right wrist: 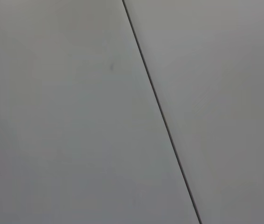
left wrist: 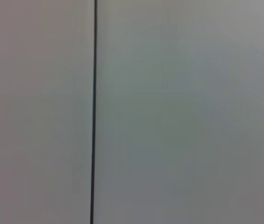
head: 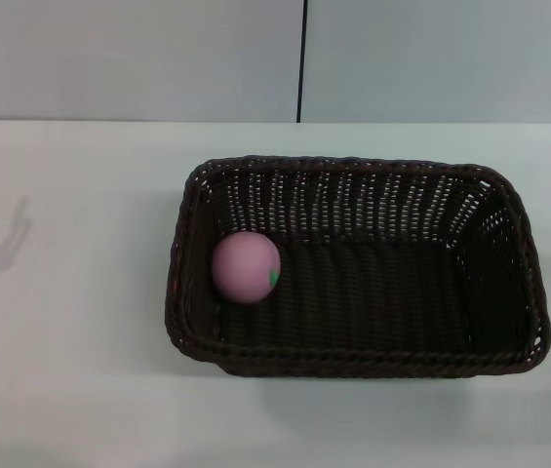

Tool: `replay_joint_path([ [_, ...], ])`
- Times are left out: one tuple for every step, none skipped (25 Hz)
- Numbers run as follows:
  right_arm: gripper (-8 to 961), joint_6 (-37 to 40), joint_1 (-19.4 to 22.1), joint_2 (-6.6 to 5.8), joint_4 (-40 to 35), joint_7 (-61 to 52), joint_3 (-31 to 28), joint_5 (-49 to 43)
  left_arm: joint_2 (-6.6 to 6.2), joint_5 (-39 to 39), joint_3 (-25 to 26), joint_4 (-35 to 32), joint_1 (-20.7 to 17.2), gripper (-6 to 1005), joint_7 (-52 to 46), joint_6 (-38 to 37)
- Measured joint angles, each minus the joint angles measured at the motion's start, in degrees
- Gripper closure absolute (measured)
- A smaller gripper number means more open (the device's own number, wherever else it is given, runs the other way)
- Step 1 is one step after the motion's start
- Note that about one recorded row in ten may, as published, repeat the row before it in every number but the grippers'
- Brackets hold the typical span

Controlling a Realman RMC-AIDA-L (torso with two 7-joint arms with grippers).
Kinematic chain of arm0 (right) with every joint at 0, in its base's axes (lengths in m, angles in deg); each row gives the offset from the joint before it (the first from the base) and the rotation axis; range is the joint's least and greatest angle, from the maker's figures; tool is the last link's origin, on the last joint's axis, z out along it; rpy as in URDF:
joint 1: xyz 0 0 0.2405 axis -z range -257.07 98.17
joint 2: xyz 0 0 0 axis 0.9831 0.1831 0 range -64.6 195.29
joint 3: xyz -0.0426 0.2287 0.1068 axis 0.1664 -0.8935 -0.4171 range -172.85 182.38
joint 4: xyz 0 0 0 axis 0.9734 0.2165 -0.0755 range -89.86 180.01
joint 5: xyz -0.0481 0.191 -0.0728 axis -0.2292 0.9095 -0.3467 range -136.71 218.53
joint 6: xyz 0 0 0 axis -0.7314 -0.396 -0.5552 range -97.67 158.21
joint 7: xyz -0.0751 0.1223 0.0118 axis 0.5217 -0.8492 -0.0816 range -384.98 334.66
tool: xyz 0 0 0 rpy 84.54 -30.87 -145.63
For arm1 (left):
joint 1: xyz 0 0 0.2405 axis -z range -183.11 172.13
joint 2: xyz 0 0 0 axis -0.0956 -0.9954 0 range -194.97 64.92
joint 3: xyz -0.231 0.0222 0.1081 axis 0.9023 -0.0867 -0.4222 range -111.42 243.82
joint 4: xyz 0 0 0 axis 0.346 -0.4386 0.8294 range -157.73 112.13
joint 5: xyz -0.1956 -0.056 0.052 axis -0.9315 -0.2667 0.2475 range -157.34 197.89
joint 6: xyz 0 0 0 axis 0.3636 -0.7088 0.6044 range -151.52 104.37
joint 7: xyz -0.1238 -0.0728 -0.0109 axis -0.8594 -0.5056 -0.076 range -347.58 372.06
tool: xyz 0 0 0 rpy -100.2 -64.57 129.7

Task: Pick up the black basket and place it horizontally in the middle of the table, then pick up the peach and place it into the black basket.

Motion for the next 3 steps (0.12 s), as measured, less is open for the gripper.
replay_joint_path([
  [396,0.0,0.0,0.00,0.0,0.0,0.0,0.0,0.00,0.0,0.0,0.0,0.0,181,0.0,0.0],
  [396,0.0,-0.2,-0.05,-0.2,0.0,0.0,0.0,0.06,-0.1,0.5,0.3,-0.3,181,0.3,-0.8],
  [396,0.0,-0.2,-0.07,-0.3,0.0,0.0,0.0,0.06,-0.1,0.6,0.5,-0.4,181,0.4,-1.1],
])
